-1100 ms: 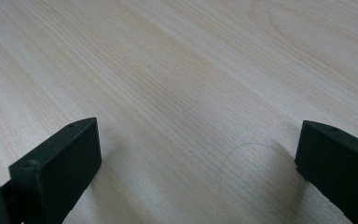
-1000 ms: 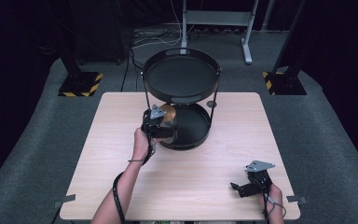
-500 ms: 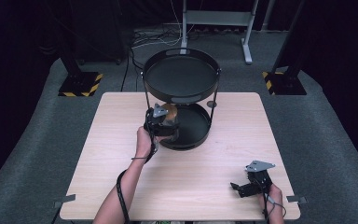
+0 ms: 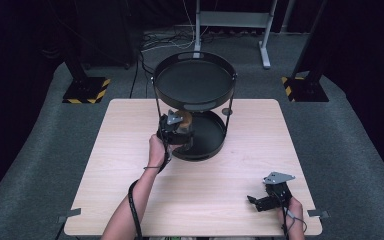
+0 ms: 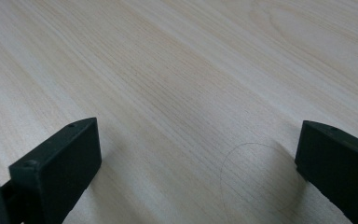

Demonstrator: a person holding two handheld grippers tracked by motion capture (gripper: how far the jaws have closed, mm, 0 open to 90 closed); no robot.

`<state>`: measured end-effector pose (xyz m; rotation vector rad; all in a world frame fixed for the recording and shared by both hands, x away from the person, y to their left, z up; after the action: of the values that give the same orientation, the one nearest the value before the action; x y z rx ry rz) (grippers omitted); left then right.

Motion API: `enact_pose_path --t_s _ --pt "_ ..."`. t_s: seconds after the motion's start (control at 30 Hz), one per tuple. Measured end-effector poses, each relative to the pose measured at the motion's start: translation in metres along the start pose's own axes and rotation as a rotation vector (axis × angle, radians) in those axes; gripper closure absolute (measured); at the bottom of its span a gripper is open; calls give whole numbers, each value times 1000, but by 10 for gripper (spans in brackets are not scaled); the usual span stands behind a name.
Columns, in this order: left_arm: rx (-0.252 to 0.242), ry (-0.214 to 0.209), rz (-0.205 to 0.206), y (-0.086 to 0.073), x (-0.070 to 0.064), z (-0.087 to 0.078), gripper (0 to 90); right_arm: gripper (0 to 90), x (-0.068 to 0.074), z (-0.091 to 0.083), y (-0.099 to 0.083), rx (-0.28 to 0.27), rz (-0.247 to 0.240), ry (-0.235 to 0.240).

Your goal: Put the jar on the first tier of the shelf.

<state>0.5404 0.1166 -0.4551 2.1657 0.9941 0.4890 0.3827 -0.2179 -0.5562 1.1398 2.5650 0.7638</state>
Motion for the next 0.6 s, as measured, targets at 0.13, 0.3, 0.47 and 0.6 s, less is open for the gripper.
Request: enact_pose_path --t_s 0.13,0.3,0.47,0.6 --pt "-5 -1 -8 0 0 3 254 0 0 0 0 0 0 0" --pt "8 6 -3 0 0 8 254 0 0 0 0 0 0 -1" --pt "2 8 -19 1 1 12 254 0 0 0 0 0 0 0" --pt "-7 6 -33 2 0 16 254 0 0 0 0 -1 -1 -1"
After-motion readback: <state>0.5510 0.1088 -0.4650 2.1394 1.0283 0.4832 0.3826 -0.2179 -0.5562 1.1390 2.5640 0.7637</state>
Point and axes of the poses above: each handheld gripper's, and its own axes: z roughly forward along the jaws, y roughly out of its top, x roughly to its left, the point moved 4 cm from there along z, roughly forward along the jaws, and after that the axes turned 12 degrees about x, right-handed, at the moved point
